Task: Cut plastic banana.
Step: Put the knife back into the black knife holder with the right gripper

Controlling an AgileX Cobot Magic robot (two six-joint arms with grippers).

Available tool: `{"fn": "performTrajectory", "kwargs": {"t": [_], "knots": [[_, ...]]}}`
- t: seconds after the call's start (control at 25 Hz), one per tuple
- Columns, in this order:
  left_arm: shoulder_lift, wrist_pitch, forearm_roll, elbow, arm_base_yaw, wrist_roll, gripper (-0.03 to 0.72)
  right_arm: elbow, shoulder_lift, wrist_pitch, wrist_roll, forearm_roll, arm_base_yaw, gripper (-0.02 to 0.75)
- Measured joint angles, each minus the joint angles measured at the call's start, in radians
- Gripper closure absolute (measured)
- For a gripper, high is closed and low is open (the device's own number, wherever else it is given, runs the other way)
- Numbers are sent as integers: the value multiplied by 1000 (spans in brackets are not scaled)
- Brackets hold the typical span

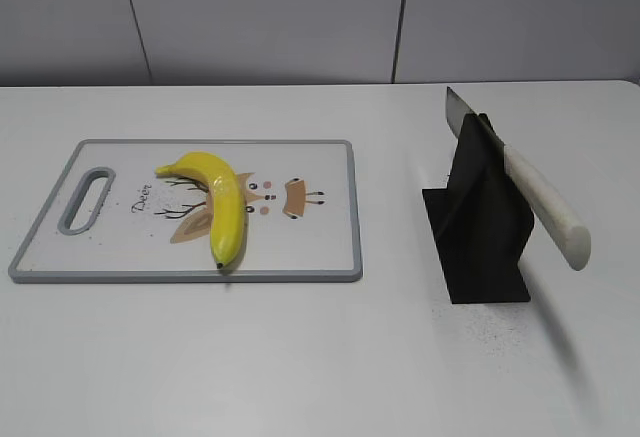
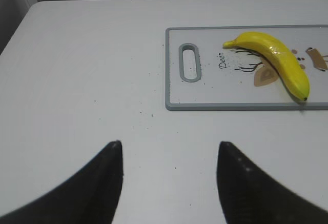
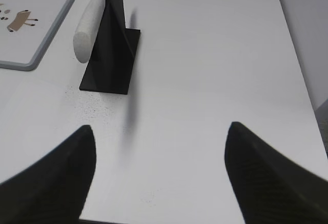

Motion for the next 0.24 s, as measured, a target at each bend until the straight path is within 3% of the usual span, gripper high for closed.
{"fn": "performTrajectory", "kwargs": {"t": [0.24], "knots": [[0,0,0,0,0,0,139,0,0,0,0,0,0,146]]}}
